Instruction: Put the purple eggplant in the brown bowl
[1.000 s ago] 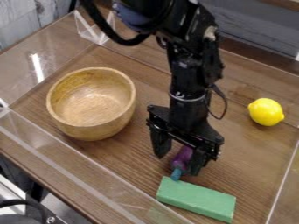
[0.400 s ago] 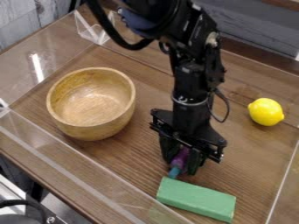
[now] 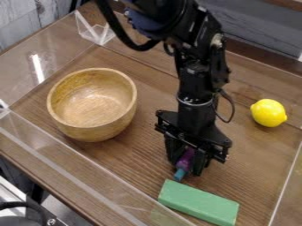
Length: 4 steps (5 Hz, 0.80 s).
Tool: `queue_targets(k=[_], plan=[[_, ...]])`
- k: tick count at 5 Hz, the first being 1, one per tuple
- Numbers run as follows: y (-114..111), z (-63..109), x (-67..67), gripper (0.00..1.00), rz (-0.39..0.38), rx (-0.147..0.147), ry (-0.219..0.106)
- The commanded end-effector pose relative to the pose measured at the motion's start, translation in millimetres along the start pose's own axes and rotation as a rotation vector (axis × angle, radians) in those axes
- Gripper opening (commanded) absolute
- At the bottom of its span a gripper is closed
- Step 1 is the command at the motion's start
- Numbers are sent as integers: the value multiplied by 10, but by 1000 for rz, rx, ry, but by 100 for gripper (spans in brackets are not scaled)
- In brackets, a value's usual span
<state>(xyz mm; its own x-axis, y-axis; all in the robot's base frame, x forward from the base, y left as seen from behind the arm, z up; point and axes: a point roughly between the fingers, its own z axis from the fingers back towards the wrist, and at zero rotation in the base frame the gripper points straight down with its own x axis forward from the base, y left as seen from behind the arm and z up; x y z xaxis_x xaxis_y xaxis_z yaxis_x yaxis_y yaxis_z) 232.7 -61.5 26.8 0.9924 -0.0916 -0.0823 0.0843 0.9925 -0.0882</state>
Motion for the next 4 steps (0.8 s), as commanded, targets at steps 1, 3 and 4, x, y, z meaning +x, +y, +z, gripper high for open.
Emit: queue_targets(k=[1,3,4], plan=[[27,57,109,0,13,-12,-41],[62,17,142,0,26,-17,-42],[80,-4,154,0,30,-18,-40]])
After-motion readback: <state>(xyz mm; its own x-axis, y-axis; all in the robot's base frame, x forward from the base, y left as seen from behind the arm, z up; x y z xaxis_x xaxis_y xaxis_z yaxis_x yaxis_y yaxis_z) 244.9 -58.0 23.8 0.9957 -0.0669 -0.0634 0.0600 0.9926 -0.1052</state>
